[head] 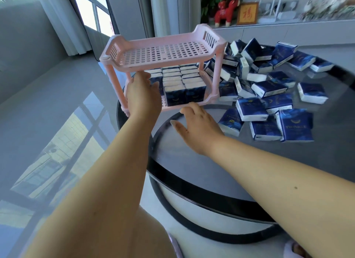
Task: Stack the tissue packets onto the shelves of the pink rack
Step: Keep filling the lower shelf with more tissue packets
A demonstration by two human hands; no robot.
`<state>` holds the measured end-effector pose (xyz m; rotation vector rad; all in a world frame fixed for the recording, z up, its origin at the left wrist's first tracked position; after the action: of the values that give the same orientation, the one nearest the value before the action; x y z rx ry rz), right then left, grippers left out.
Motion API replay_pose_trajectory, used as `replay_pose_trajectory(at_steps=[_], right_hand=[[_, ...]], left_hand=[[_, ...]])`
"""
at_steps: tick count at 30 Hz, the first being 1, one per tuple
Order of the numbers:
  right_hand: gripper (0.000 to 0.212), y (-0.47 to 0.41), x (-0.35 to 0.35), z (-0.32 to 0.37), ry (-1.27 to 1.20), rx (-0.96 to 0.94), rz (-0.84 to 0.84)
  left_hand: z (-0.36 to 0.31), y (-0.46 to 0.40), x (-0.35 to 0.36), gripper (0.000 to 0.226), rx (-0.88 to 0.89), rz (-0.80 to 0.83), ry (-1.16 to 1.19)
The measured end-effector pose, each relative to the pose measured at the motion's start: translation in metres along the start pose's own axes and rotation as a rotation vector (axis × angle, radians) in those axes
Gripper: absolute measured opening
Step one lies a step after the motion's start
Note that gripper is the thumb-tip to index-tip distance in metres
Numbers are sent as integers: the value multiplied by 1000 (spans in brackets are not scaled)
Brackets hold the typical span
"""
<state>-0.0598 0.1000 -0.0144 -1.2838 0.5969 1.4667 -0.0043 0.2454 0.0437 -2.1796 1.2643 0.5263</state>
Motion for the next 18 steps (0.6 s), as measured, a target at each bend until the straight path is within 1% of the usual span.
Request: replay_pose_trajectory(at_steps=[2,4,6,7,9,11,12,14,16,18], right_hand=[[40,7,-22,6,-24,-77,-109],[32,18,-47,3,48,-136,-237],[37,31,-69,-17,154,-93,-303],[43,37,-77,-30,193,-46,-297],[51,52,-83,-60,224,84,-199],[47,69,-79,-88,220,192,-41],[44,78,-77,-97,226,217,17],[42,95,-77,-104,227,231,33],[41,110,-78,-105,177,235,0],[39,123,-75,-106,116,232,-42]], left_hand=[[-9,17,0,22,38,-15,25],[-15,34,8,21,82,6,34],[-21,54,22,19,139,73,45],[-24,65,32,19,161,127,27],[-28,91,56,21,197,295,-34],[-32,121,79,33,274,471,-91],[-35,135,88,41,322,529,-120],[-40,156,101,52,423,581,-228],[-45,167,106,51,504,594,-350],[-47,174,106,45,542,598,-379]])
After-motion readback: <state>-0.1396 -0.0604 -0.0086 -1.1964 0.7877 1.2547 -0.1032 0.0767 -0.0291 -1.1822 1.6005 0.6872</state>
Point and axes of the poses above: each hand's wrist, its own y-axis away from the middle knuckle, its own x-axis out of the palm, z = x × y, the point moved 7 cm from there along -y, towards the middle knuckle, and after that the axes turned 6 degrees about -x, right-handed, at the moved point
